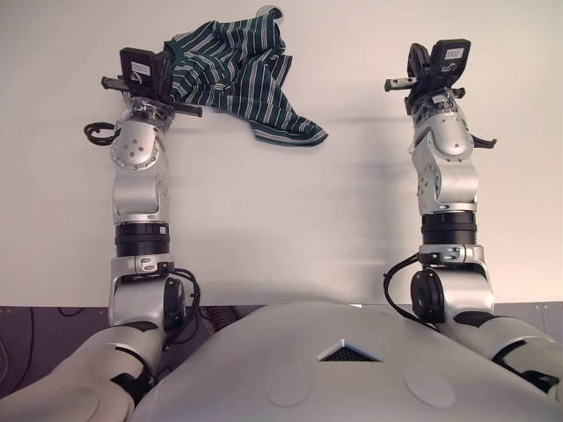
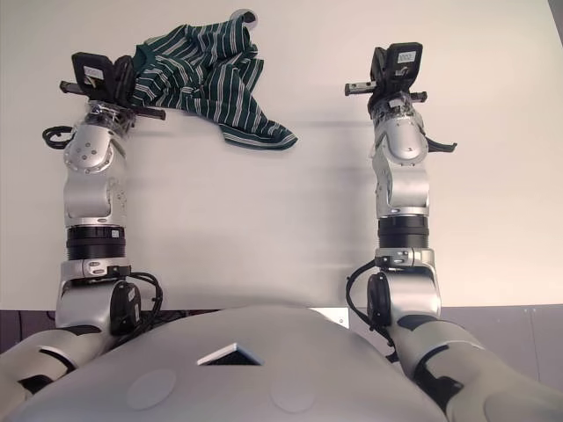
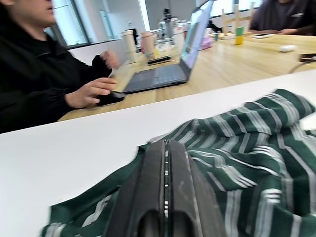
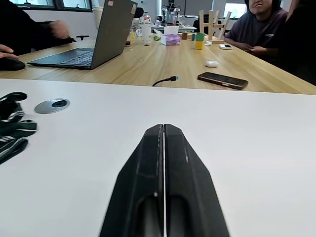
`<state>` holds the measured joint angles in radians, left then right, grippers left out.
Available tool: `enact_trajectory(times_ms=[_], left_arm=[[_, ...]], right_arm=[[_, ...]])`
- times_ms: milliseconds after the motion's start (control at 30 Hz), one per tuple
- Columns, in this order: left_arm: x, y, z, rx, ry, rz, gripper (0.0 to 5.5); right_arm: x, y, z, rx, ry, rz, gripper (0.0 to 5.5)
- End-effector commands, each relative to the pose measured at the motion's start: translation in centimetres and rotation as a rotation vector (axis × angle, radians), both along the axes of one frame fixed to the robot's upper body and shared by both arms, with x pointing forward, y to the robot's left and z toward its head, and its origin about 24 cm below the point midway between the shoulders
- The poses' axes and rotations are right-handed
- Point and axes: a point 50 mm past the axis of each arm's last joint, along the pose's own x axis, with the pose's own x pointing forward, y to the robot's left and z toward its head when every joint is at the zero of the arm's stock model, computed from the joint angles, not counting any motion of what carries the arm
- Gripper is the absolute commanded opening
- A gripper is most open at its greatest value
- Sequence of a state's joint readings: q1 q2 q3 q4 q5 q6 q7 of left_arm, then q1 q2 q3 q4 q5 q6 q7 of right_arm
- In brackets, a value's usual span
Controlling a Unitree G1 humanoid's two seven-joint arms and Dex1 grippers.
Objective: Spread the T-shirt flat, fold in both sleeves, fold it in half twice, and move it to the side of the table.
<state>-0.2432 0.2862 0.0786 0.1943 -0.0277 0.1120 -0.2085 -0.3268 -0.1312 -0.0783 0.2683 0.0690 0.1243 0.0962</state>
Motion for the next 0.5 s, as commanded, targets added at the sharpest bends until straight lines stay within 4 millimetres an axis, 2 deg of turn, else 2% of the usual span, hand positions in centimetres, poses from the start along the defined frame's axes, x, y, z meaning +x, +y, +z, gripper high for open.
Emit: enact_trajectory(times_ms=[33,167,267,400,500], left_arm=[[-0.1,-2.7,1.2,0.043,-0.018,-0.262,0.49],[-0.3,-8.4,2.0,0.150,0.085,-0.727,1.07],[0.5,-11.3,2.3,0.228,0.199,-0.897,1.50],[1.4,-13.3,1.8,0.340,0.354,-0.973,1.56],[1.4,-13.6,1.0,0.403,0.492,-1.034,1.56]], right_arm=[[0.3,0.0,0.0,-0.020,0.021,0.011,0.00],[0.4,-0.2,-0.3,-0.030,0.034,0.009,0.00],[0.7,0.0,-0.4,-0.025,0.037,0.004,0.00],[0.9,0.2,-0.5,-0.017,0.037,-0.006,0.00],[0.7,-0.1,-0.8,-0.015,0.044,-0.025,0.00]])
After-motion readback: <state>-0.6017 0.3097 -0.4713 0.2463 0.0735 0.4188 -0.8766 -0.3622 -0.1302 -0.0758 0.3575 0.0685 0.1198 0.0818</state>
